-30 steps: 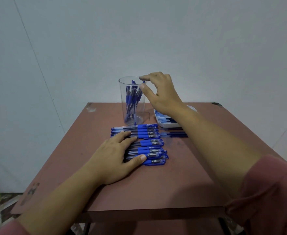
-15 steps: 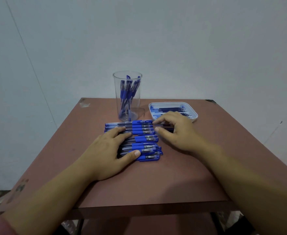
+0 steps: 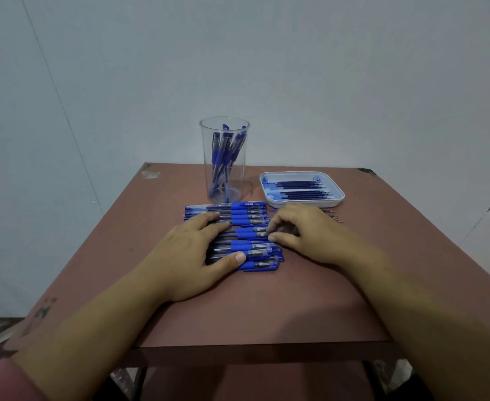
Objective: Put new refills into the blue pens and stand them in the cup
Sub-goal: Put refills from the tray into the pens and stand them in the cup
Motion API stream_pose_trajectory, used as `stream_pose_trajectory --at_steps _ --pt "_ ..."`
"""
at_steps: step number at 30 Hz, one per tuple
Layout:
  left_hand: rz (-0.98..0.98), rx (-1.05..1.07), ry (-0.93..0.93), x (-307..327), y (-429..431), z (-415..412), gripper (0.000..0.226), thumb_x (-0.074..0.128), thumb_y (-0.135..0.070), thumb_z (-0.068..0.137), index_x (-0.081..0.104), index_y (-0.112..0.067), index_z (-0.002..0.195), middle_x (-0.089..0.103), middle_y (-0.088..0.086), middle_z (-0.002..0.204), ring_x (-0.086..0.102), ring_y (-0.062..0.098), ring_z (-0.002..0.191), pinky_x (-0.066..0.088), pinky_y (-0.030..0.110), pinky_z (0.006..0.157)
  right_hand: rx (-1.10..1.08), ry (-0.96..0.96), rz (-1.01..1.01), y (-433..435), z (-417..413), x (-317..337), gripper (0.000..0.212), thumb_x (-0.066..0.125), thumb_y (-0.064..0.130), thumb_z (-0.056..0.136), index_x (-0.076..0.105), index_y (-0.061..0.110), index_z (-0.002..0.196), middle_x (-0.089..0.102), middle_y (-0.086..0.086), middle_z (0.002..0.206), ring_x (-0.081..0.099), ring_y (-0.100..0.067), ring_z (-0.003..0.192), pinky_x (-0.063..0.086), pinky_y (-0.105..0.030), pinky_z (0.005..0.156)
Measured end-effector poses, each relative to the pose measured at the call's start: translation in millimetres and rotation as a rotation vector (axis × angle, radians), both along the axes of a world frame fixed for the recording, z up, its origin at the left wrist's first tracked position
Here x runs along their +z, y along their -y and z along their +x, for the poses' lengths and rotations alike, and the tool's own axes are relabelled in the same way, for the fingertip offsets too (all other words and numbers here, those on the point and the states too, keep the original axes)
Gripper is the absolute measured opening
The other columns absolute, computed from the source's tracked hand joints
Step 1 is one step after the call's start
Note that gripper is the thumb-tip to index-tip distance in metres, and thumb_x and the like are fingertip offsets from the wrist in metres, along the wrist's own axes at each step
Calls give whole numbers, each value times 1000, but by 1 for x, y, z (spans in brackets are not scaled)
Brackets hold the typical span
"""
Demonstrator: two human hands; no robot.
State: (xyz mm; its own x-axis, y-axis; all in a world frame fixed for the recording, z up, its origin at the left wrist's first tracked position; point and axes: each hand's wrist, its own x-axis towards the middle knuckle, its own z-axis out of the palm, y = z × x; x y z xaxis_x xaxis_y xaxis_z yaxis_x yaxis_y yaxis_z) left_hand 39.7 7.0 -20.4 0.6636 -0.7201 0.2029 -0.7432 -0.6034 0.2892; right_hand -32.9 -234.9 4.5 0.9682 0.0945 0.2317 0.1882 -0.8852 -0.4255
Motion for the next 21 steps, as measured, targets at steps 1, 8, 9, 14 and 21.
stream_pose_trajectory --at_steps 1,8,9,14,21 --pt "0 0 1 0 0 0 99 18 -88 72 35 -29 149 29 -7 156 31 9 140 25 31 116 -5 -18 13 0 0 0 11 71 26 87 69 22 97 62 13 88 55 5 84 43 -8 71" --pt "6 10 7 2 0 -3 100 16 -87 71 35 -27 149 28 -8 156 30 9 140 23 28 115 -27 -67 90 2 0 -2 10 71 22 87 65 24 95 62 7 82 53 4 71 43 -10 66" --pt "8 11 18 2 0 -3 100 16 -87 72 36 -27 149 29 -8 156 30 9 139 23 28 114 -25 -69 109 3 0 -2 11 71 21 87 65 25 96 62 7 82 53 3 70 43 -10 66" --pt "3 6 145 8 3 -10 92 15 -82 78 29 -28 151 26 -6 157 21 12 145 12 35 118 -36 90 200 9 0 -1 23 66 19 90 61 41 91 65 9 88 57 -6 78 49 -22 73" --pt "-225 -129 228 35 27 9 44 56 -47 92 56 -31 133 62 -12 126 59 9 113 49 31 96 -42 291 276 8 3 -1 19 64 14 91 62 32 96 63 7 88 59 -15 79 51 -35 76"
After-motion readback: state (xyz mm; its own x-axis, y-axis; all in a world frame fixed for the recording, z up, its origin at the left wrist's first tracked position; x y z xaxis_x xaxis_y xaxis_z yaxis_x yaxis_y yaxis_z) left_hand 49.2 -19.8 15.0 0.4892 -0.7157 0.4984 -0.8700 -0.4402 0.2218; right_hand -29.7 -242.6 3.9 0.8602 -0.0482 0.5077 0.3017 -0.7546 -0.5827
